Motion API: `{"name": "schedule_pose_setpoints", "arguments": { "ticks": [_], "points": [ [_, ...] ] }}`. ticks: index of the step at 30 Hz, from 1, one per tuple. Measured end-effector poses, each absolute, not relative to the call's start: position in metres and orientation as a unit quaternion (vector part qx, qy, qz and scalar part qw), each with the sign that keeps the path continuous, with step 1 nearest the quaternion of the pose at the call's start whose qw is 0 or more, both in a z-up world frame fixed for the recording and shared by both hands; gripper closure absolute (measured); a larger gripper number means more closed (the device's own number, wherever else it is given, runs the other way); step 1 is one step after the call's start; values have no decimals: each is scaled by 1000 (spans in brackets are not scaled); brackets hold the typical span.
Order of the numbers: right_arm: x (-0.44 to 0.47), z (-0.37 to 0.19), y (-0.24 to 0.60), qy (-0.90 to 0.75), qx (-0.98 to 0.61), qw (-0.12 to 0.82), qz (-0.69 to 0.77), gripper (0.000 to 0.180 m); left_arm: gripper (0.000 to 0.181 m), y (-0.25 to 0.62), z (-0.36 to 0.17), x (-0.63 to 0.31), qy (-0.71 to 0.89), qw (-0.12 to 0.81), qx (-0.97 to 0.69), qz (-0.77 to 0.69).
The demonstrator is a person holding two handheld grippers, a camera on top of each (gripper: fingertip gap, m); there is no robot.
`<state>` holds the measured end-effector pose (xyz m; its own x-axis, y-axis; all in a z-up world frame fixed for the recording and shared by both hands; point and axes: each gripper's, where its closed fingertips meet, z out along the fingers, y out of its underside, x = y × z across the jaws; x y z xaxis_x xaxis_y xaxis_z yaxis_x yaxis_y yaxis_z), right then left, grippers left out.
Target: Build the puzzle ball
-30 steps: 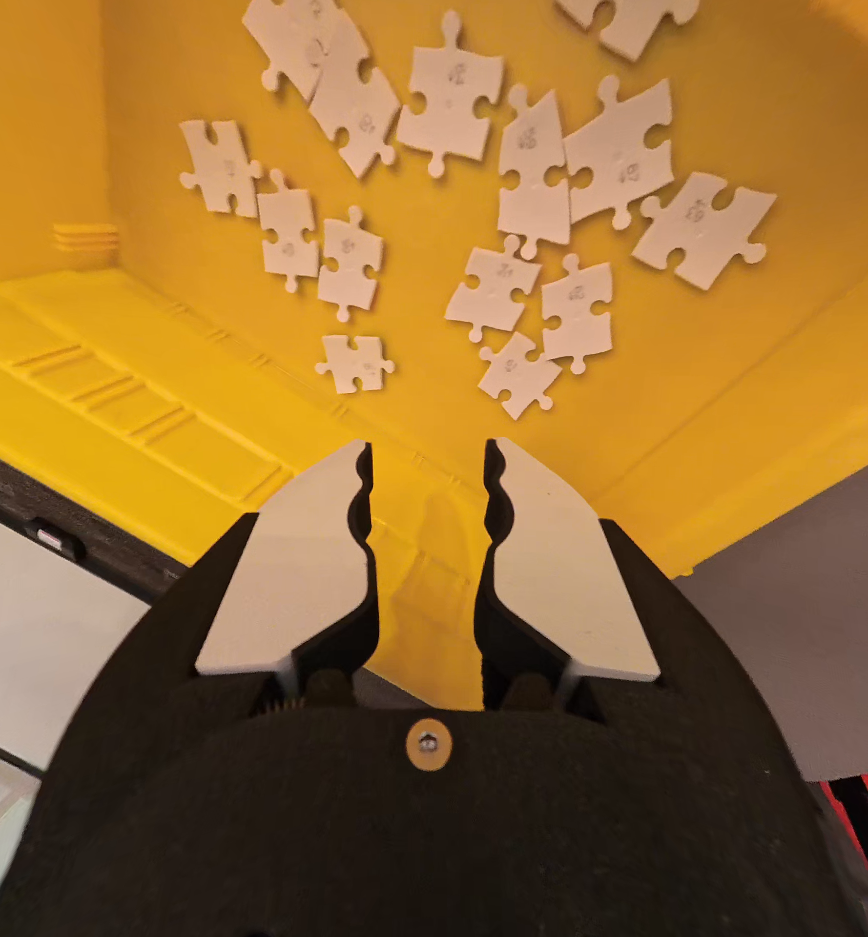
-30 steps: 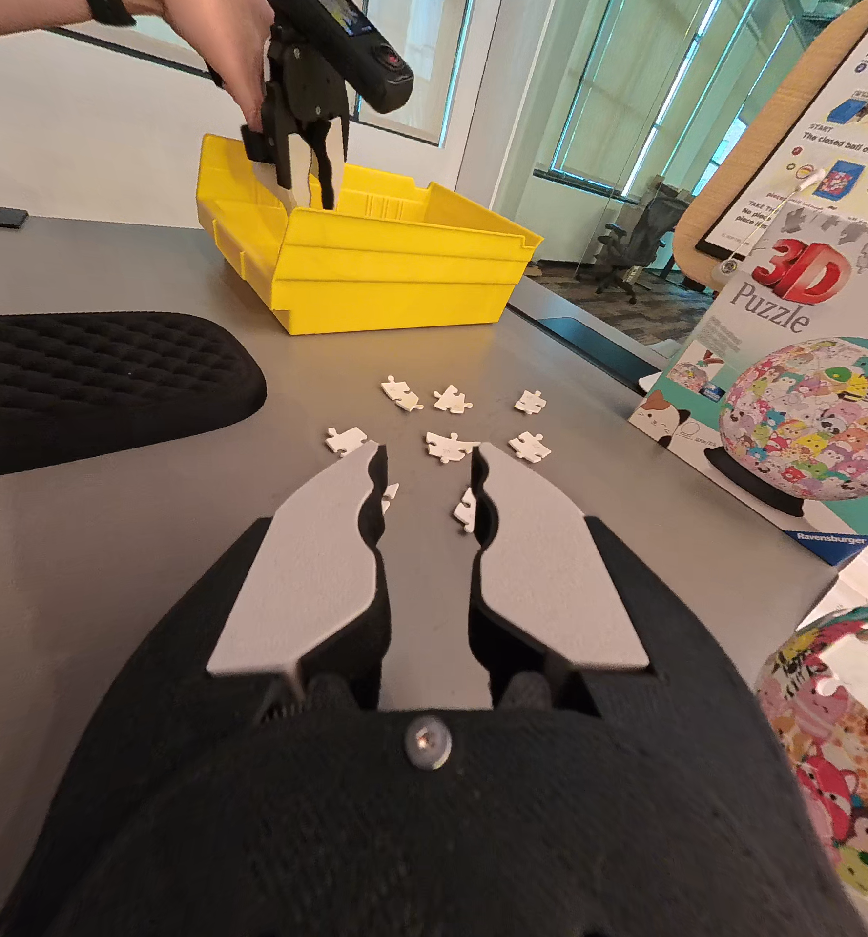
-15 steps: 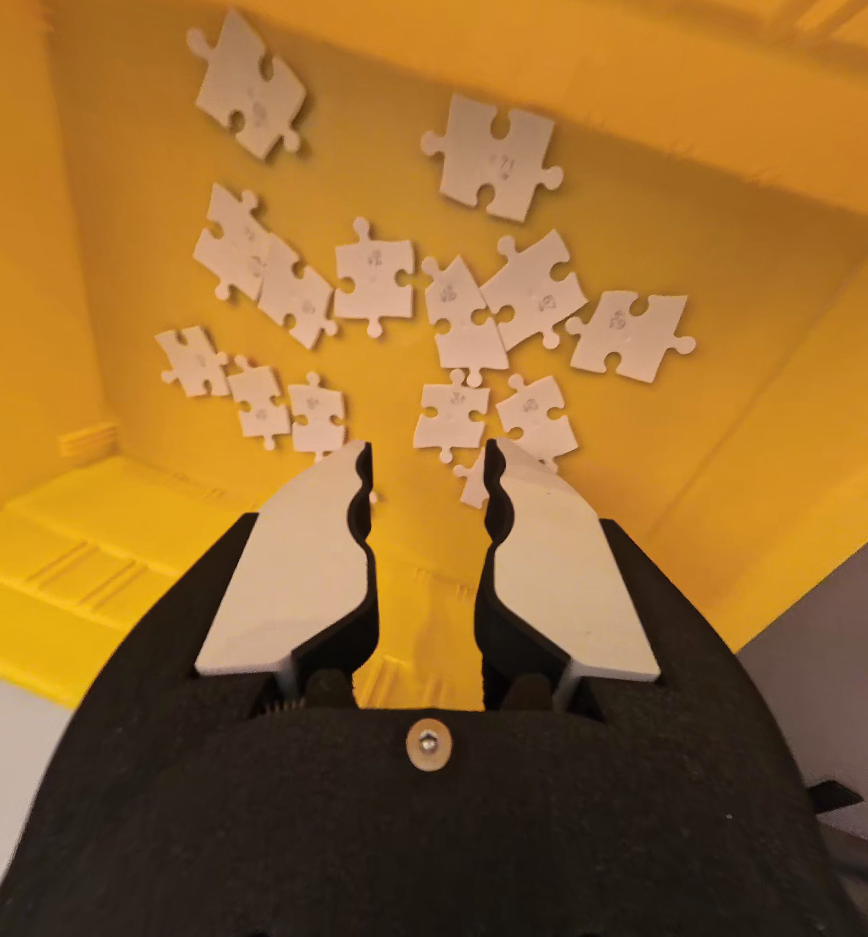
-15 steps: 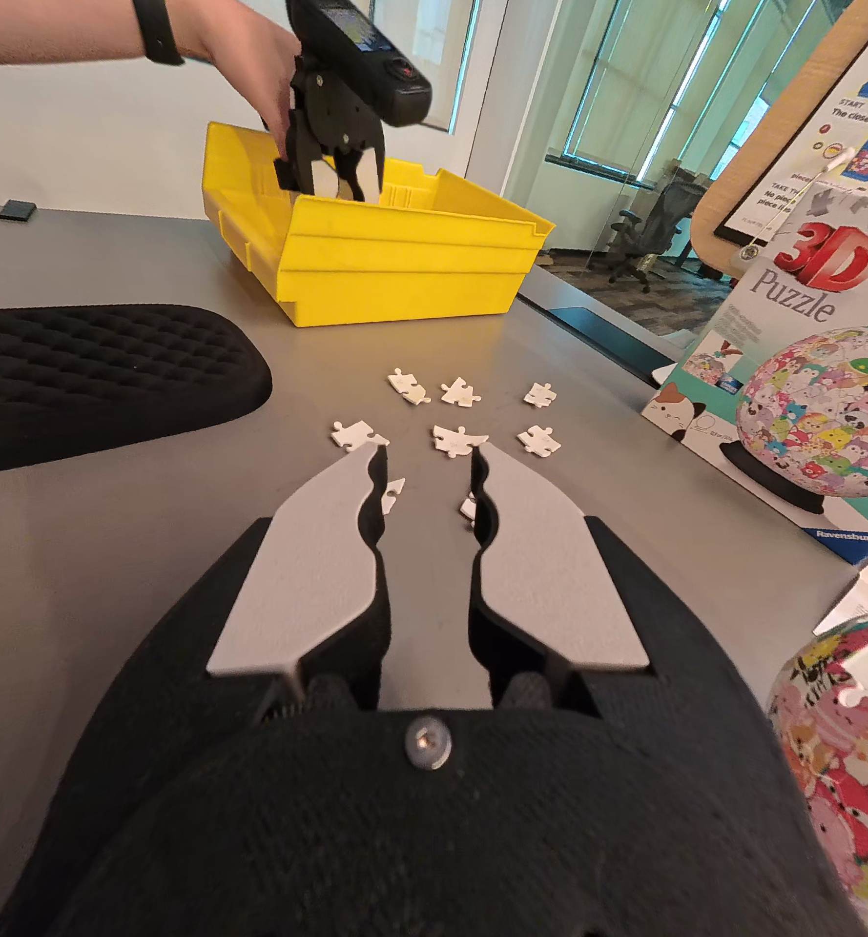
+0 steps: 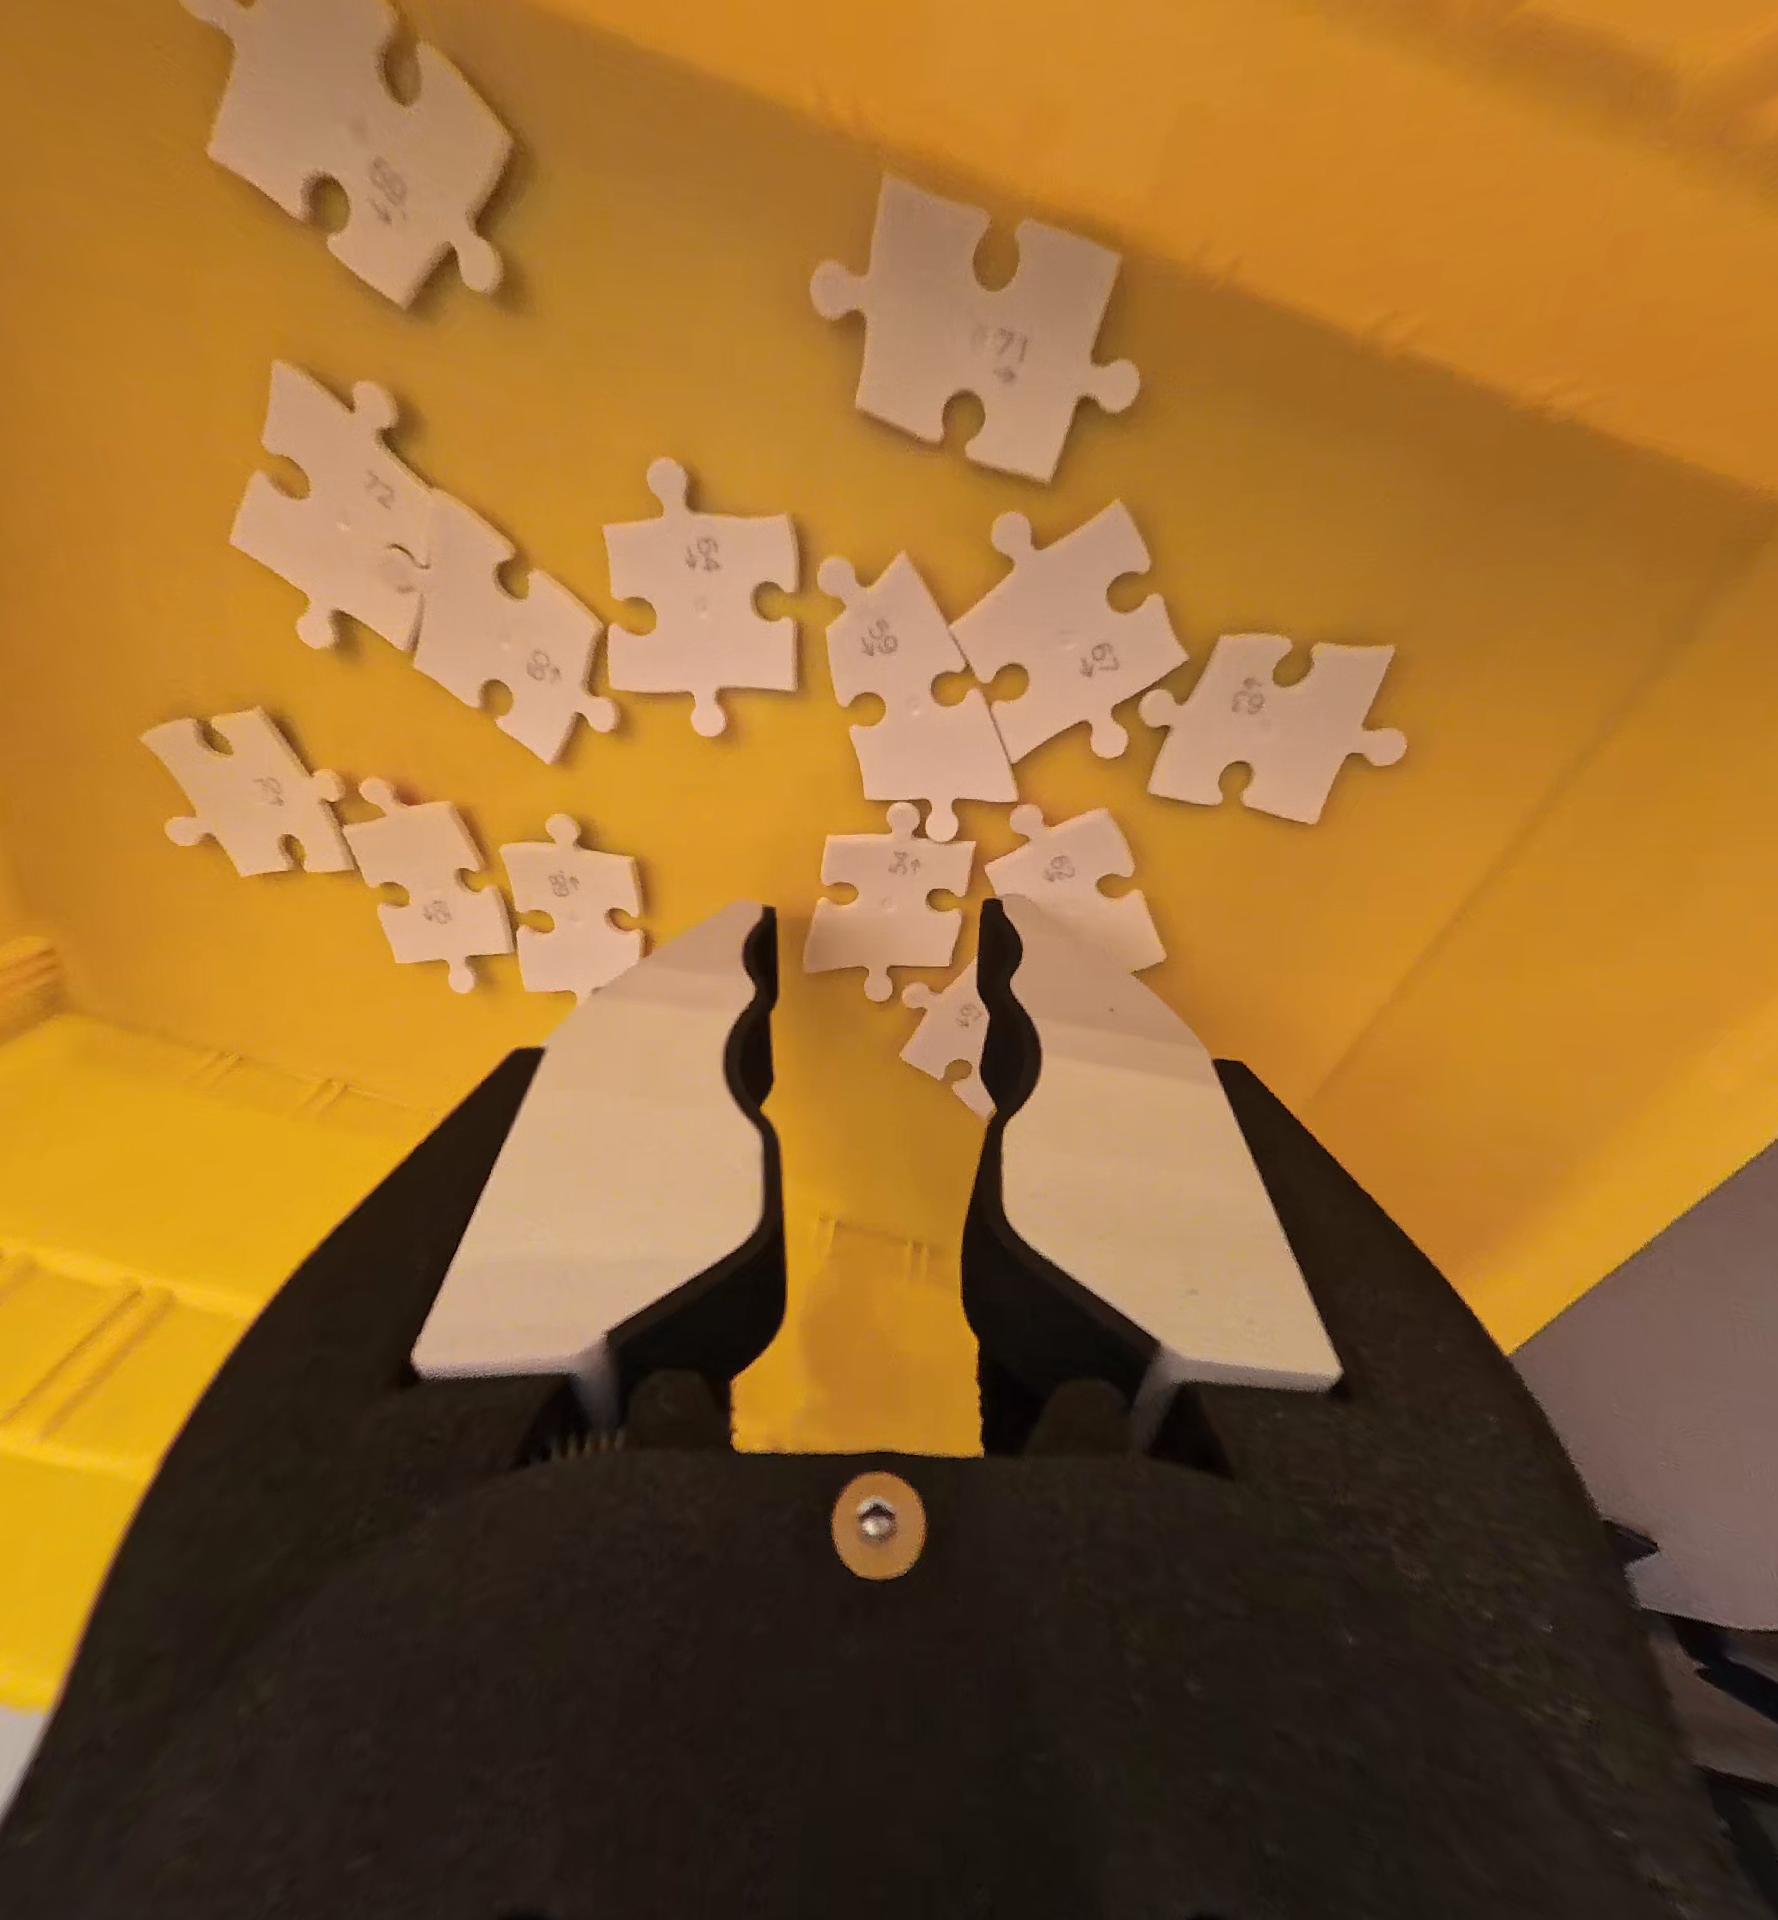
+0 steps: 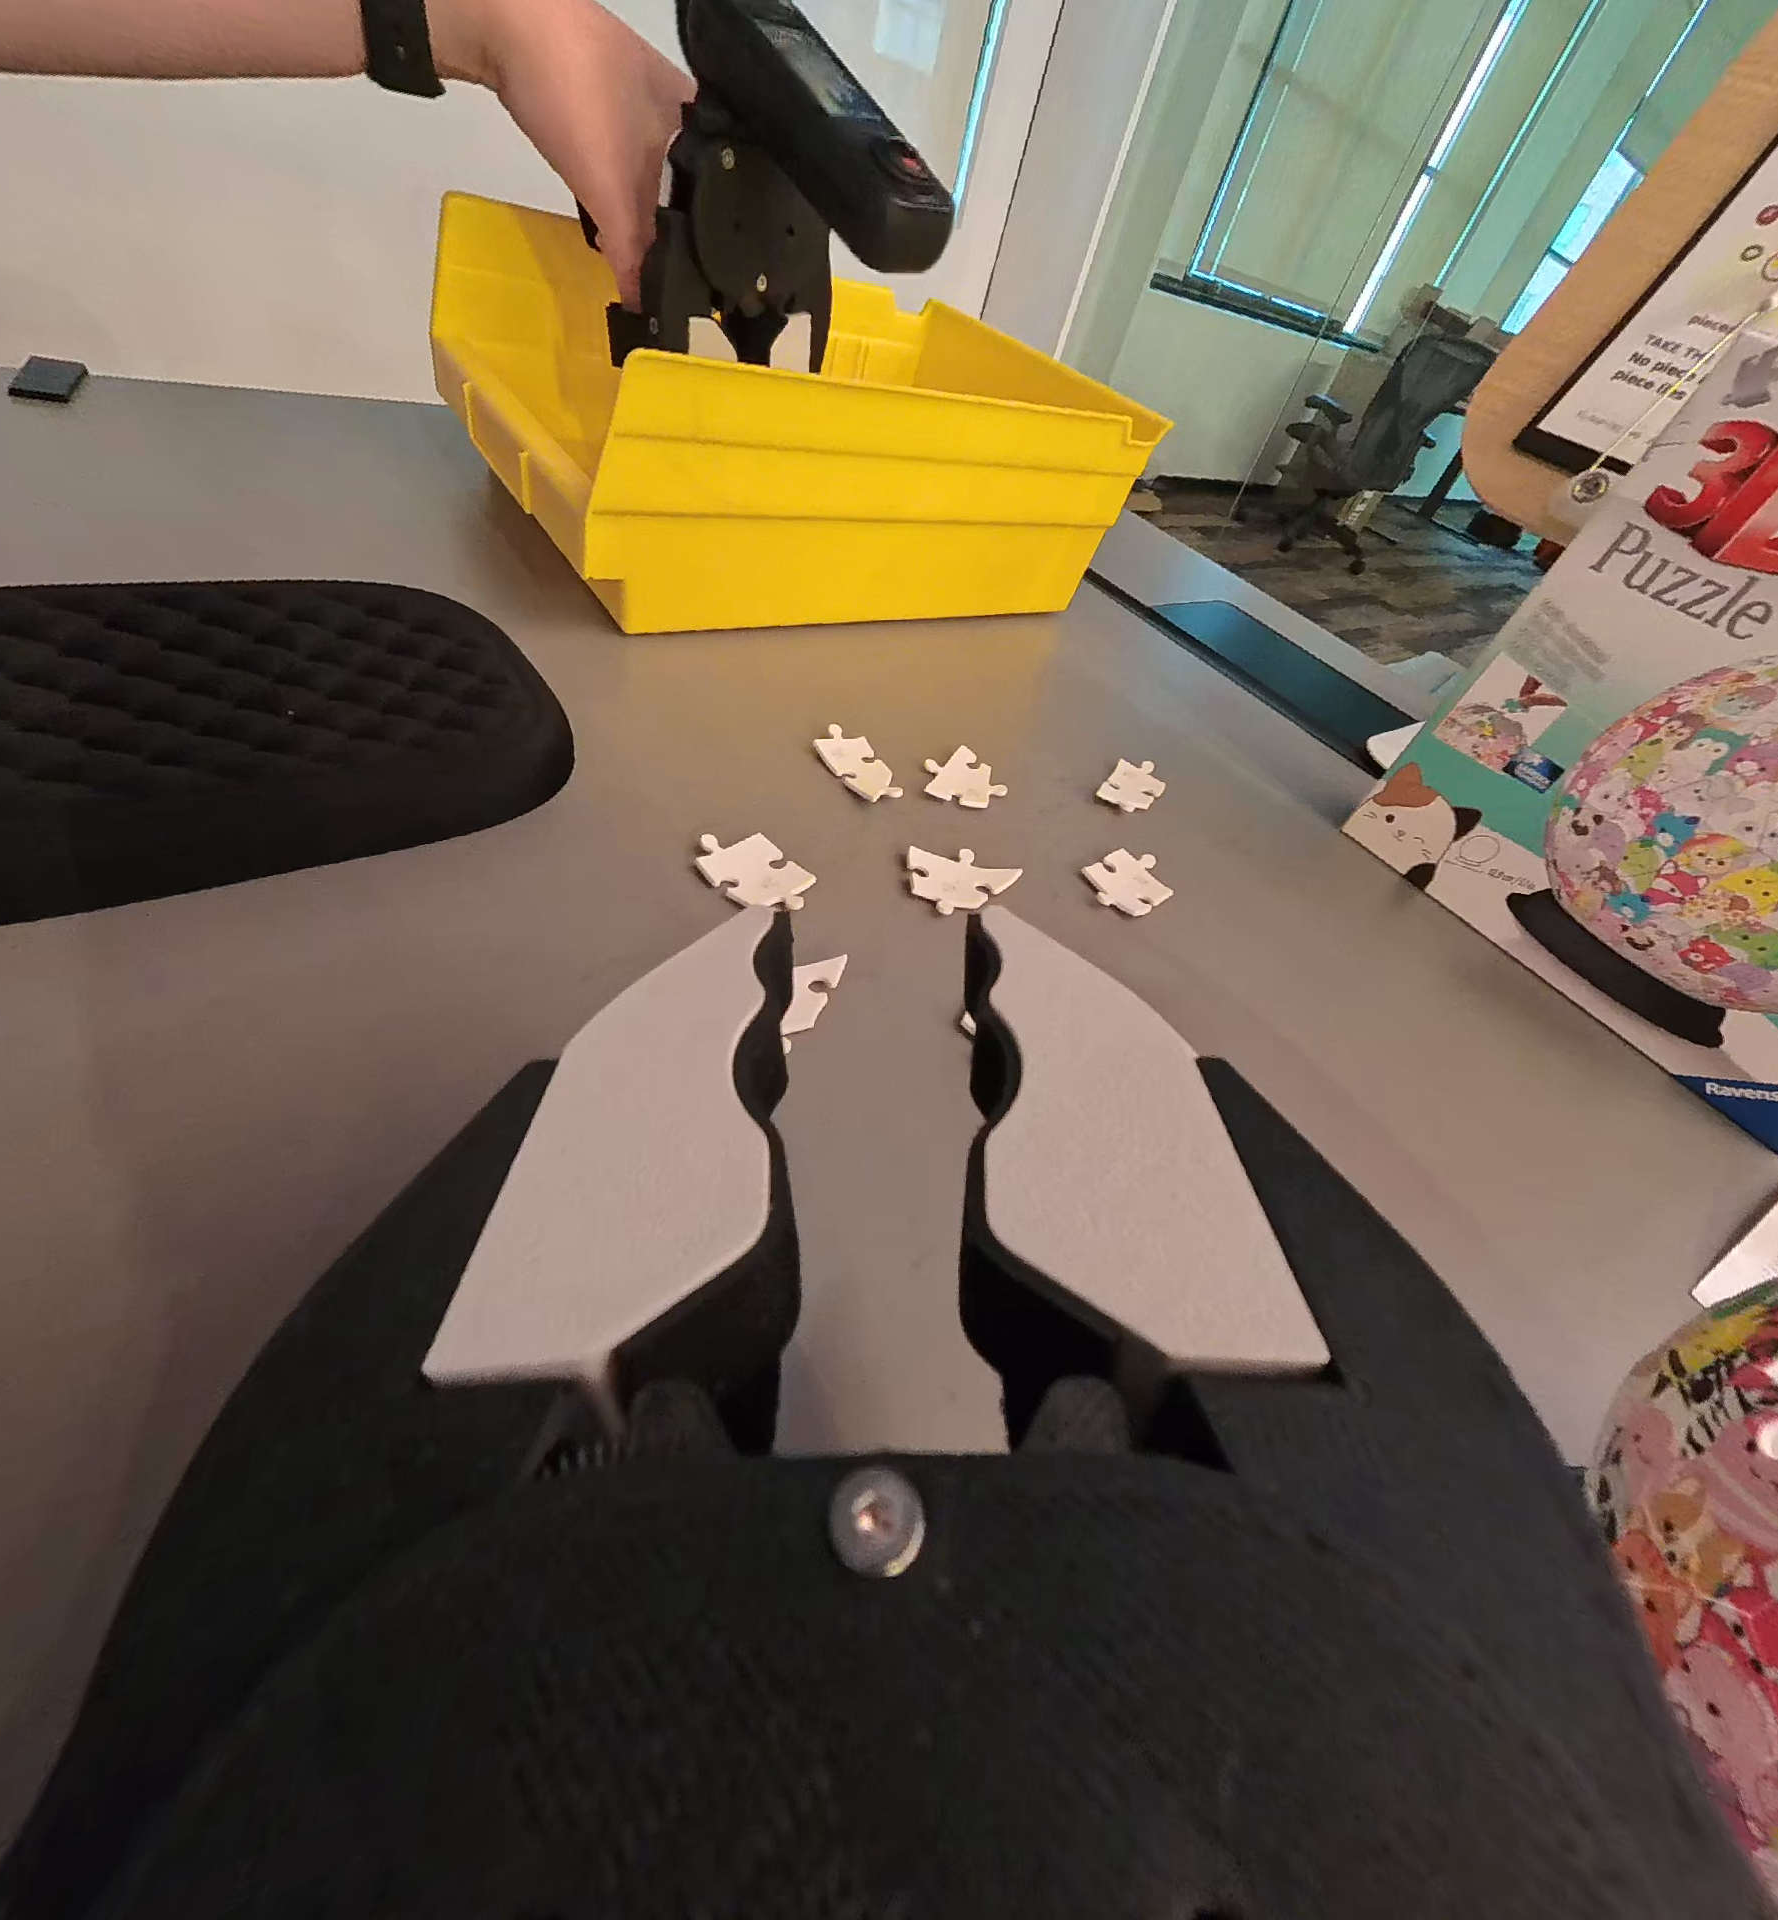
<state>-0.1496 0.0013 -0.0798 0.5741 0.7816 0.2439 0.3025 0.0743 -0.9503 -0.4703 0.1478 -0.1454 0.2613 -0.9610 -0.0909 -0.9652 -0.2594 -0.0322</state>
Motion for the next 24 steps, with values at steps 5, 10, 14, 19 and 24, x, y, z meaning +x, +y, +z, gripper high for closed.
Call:
{"name": "schedule_pose_setpoints", "arguments": {
  "ticks": [5,10,14,19,24],
  "points": [
    [-148,-80,1,-415,-651,604,199,147,152,146,-148,-469,610,38,-791,24],
    [-150,-81,0,-419,-650,602,200,147,153,146,-148,-469,608,40,-792,26],
    [-151,-81,-1,-426,-647,602,195,147,153,149,-146,-470,609,52,-790,35],
    [-150,-80,-2,-424,-645,604,197,147,153,154,-128,-467,602,92,-792,41],
    [-151,-78,-4,-425,-642,606,198,147,153,158,-78,-462,586,157,-792,65]
  ]
}}
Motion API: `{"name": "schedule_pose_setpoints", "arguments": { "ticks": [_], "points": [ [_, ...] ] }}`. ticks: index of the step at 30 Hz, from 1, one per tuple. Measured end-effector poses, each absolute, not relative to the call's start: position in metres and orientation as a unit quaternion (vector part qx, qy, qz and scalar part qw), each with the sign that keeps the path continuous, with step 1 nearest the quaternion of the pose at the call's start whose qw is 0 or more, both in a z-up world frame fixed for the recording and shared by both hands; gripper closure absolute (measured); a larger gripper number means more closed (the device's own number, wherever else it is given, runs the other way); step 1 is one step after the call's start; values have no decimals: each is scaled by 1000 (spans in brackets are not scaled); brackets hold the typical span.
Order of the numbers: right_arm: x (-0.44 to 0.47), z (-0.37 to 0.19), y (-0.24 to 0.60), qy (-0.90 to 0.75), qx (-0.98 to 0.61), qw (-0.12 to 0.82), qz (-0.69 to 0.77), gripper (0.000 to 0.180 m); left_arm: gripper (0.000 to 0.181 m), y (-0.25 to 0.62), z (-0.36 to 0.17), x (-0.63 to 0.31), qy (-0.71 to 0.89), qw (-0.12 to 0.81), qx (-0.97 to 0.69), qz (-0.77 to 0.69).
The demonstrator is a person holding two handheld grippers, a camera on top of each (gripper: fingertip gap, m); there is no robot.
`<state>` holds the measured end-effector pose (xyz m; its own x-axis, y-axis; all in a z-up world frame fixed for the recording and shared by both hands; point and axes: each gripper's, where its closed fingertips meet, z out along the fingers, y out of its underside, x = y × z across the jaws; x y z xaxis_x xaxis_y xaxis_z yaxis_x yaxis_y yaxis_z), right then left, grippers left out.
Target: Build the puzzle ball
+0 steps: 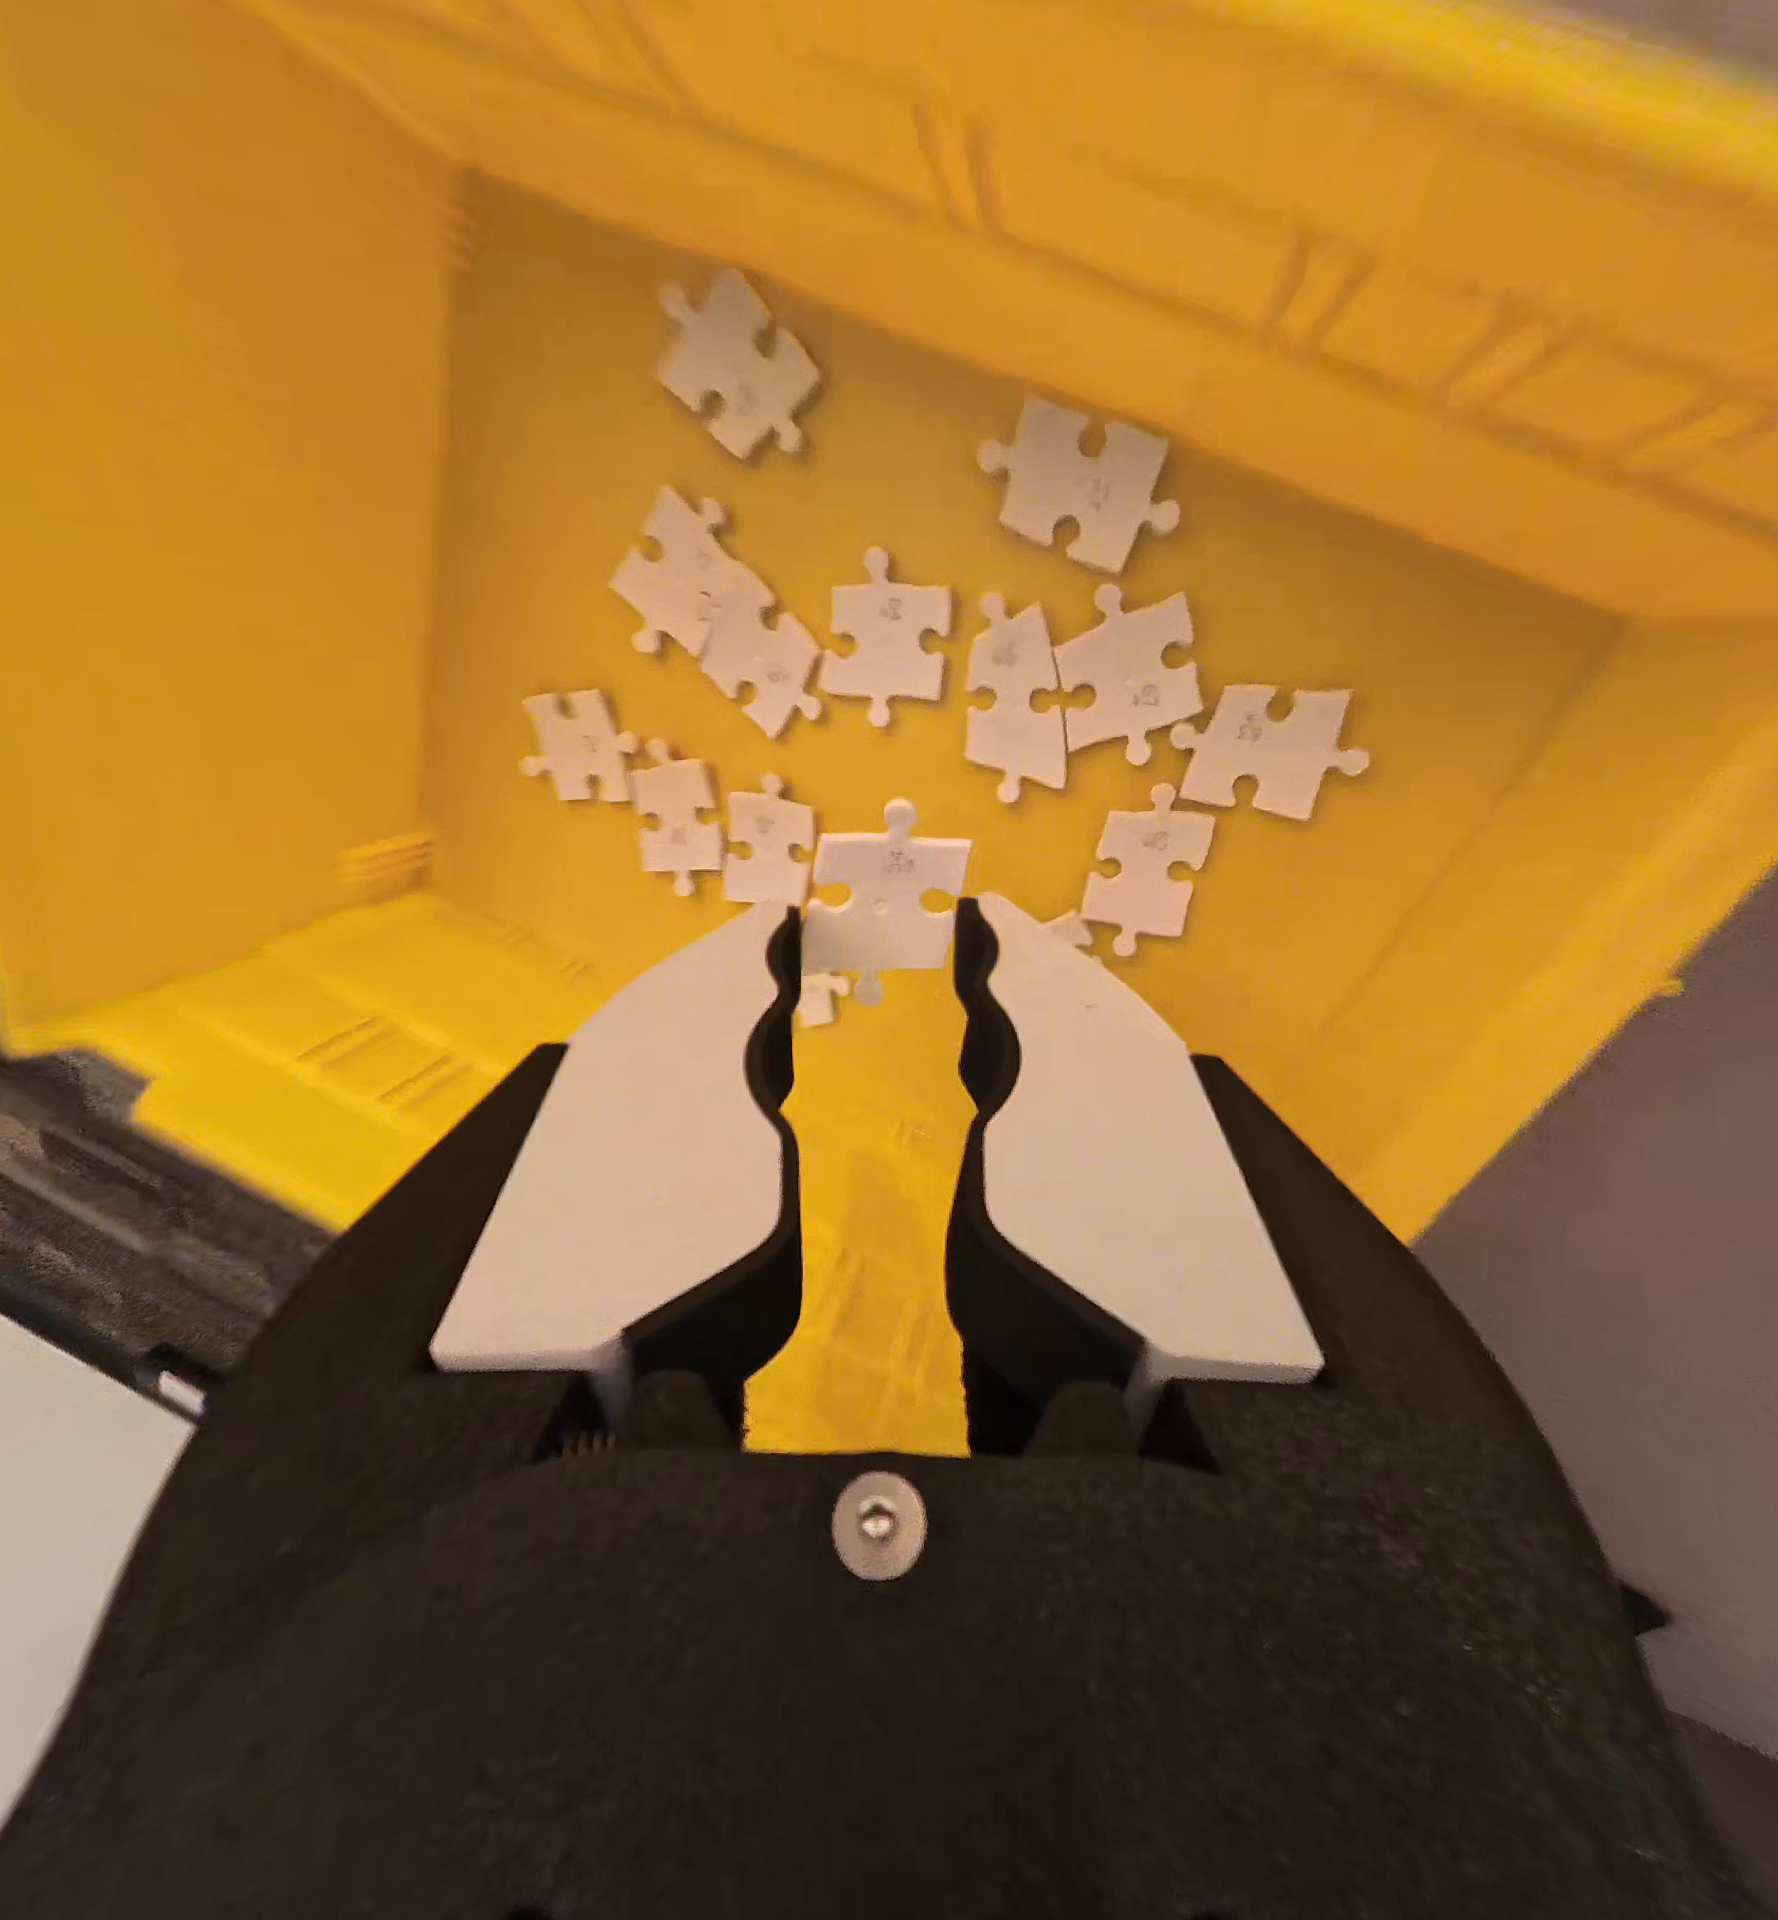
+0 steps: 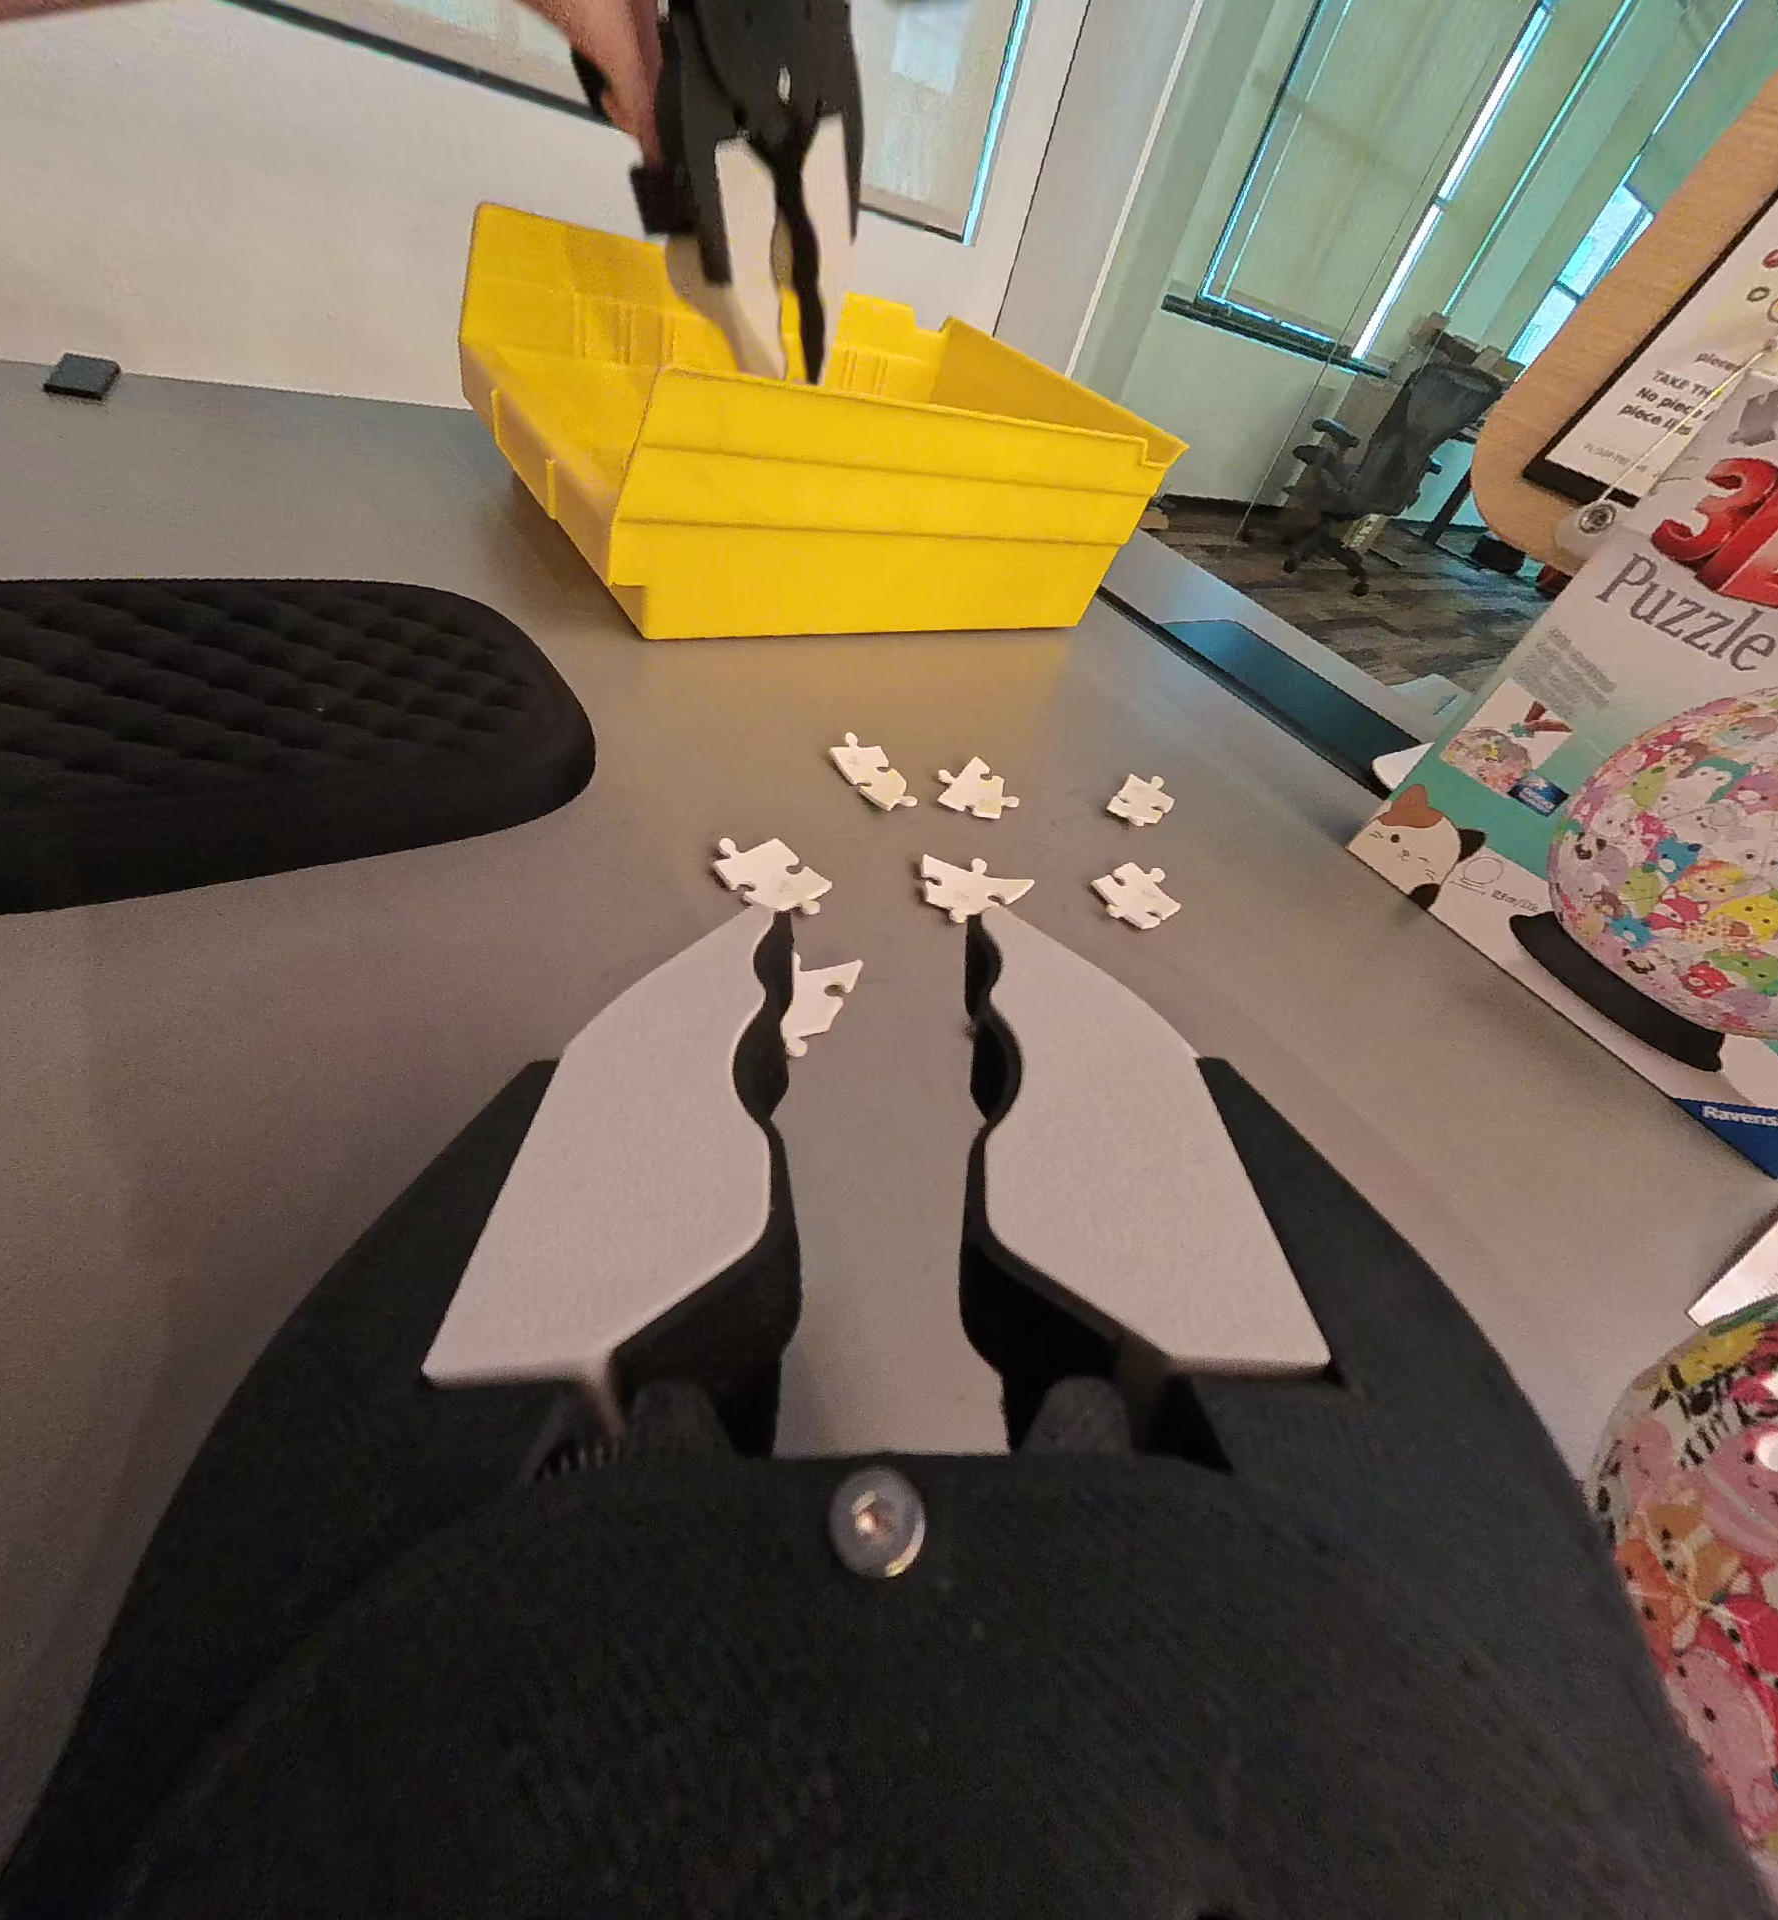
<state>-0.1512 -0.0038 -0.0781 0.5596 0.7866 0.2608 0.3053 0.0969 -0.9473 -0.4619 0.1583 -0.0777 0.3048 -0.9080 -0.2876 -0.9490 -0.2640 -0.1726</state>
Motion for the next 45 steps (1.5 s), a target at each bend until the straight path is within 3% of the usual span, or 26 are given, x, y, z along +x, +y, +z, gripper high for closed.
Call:
{"name": "schedule_pose_setpoints", "arguments": {
  "ticks": [3,6,11,18,29,33,39,45],
  "points": [
    [-152,-75,-7,-428,-635,612,197,147,153,151,-30,-419,557,212,-803,20],
    [-155,-69,-11,-431,-624,622,195,147,153,131,-10,-344,555,210,-804,-32],
    [-153,-65,-20,-439,-611,634,180,147,153,126,-59,-256,591,155,-792,11],
    [-151,-61,-28,-448,-598,643,170,147,153,155,-132,-239,617,65,-781,73],
    [-153,-58,-34,-451,-592,643,183,147,146,161,-143,-237,622,48,-780,47],
    [-150,-57,-32,-441,-596,644,188,147,141,167,-97,-236,603,126,-787,22],
    [-149,-64,-26,-441,-609,634,181,147,145,147,27,-272,499,360,-786,-63],
    [-147,-70,-15,-432,-620,635,162,147,142,126,104,-351,396,555,-726,-93]
  ]
}}
